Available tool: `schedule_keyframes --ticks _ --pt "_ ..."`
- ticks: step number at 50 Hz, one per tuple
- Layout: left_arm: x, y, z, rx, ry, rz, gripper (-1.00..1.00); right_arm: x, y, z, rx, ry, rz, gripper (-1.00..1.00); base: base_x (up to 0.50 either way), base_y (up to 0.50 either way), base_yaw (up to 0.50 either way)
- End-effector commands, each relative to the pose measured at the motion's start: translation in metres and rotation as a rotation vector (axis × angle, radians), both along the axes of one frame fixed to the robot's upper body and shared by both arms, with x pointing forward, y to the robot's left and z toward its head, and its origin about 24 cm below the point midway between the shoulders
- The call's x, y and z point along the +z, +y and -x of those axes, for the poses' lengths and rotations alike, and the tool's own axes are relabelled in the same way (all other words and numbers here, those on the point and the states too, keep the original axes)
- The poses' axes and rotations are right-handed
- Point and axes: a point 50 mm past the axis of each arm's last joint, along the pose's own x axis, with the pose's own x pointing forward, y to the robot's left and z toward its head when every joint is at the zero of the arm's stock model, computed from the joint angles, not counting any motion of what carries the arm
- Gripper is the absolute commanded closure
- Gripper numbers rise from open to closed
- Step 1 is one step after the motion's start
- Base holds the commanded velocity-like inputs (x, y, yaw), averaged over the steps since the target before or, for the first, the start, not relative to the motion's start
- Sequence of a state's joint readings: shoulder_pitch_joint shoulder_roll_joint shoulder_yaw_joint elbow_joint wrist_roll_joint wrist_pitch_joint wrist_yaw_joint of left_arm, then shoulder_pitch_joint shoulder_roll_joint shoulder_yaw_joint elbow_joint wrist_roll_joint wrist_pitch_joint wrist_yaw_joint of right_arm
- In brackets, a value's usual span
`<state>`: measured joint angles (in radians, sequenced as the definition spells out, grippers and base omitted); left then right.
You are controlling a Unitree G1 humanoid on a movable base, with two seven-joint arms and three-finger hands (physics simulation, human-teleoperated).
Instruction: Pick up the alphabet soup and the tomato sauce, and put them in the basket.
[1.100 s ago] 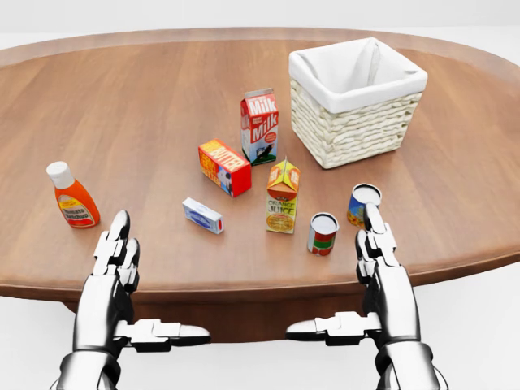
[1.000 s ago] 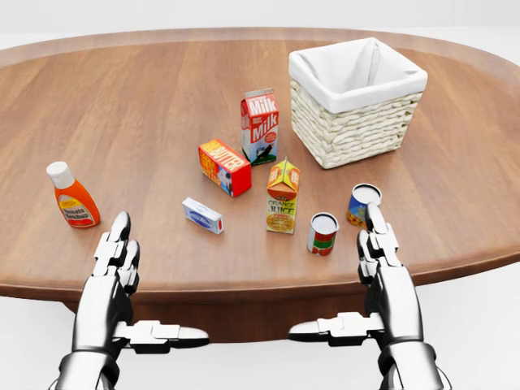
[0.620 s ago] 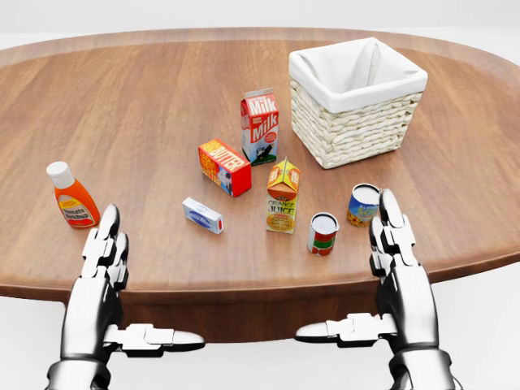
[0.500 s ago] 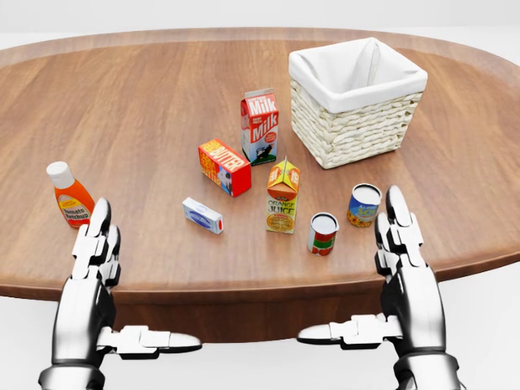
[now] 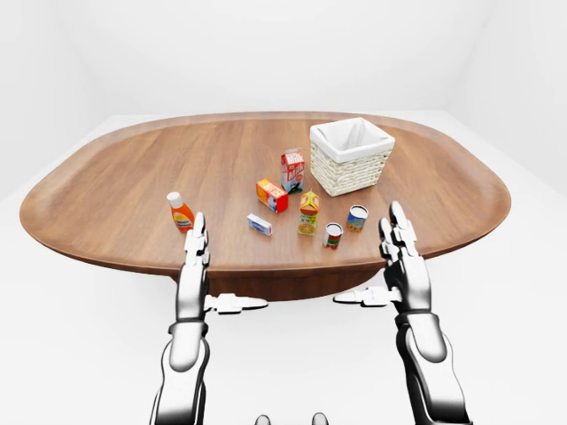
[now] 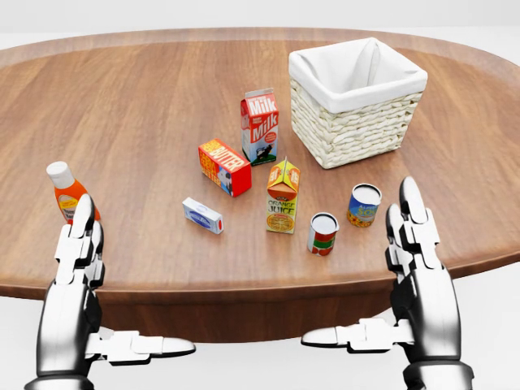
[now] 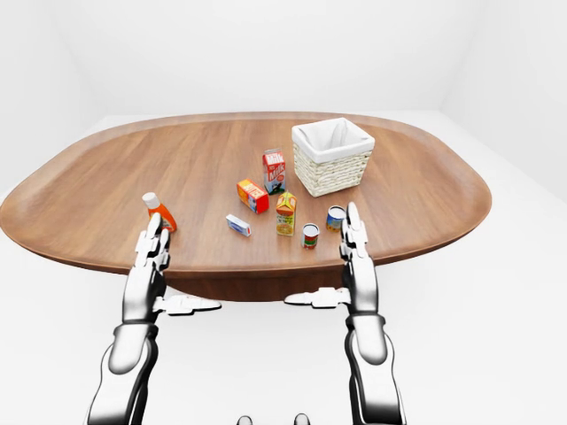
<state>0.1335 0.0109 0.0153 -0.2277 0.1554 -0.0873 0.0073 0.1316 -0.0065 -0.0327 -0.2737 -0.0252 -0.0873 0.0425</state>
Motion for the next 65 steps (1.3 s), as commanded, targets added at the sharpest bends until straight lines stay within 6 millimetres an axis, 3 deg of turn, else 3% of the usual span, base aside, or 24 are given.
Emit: schedule_keyframes --ticks 1,65 --pt "0.0054 0.0010 0.0028 0.018 -0.024 -0.016 -1.00 0.0056 -0.0006 0.0018 -0.008 -0.024 0.005 -1.00 0.00 0.00 0.00" --pt "0.0019 0.0009 0.0012 0.013 -0.008 -0.016 -1.00 0.0031 0.0001 0.0020 -0.003 -0.012 0.014 -1.00 0.18 0.00 0.00"
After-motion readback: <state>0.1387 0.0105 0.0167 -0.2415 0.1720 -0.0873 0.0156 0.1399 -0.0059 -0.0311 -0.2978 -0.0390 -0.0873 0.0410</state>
